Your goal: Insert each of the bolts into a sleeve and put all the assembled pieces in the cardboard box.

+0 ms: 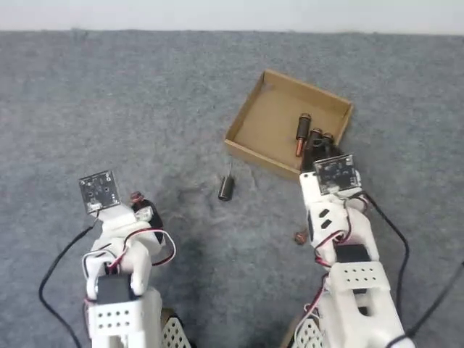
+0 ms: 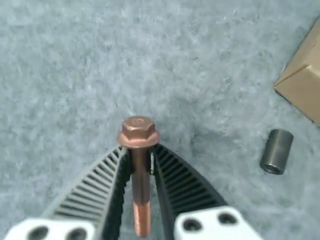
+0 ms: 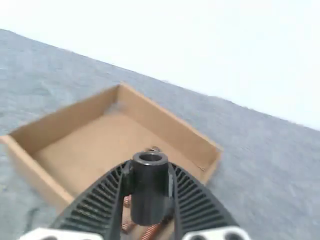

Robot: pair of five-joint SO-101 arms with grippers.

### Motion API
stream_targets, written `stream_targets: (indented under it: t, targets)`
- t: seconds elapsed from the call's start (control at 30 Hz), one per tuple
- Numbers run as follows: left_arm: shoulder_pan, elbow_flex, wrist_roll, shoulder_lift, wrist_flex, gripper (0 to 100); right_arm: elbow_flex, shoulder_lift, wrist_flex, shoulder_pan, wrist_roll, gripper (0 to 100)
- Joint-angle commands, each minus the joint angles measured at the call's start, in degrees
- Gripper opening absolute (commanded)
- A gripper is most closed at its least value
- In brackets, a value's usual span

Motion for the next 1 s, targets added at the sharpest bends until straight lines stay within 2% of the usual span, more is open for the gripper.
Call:
stream_targets:
  t: [0.0,0.1,0.2,0.27,0.7,0.83,0.97]
  targets:
    - [-0.18,-0.40,-0.88,-5.80,1.93,1,-1.05,-1.27,-1.71,-3.30,0.53,0.6]
    - [-0.18,-0.40,-0.88,-5.19,1.41,1,-1.32,-1.27,-2.07,-5.41,-4.57,0.6]
    - [-0.18,-0.40,-0.88,-5.27,1.49,1,-0.88,-1.27,-7.43,-6.37,-11.78,0.6]
    - [-0.18,-0.40,-0.88,-5.27,1.49,1,-0.88,-1.27,-10.68,-6.64,-13.98,0.6]
    - [-0.18,-0.40,-0.88,-5.27,1.49,1,-2.37,0.22,-17.54,-13.58,-14.77,0.6]
    - [-0.18,-0.40,-0.88,-5.27,1.49,1,-5.45,8.92,-22.20,-13.49,-14.77,0.6]
    - [-0.18,-0.40,-0.88,-5.27,1.49,1,-8.35,20.62,-32.48,-13.58,-14.77,0.6]
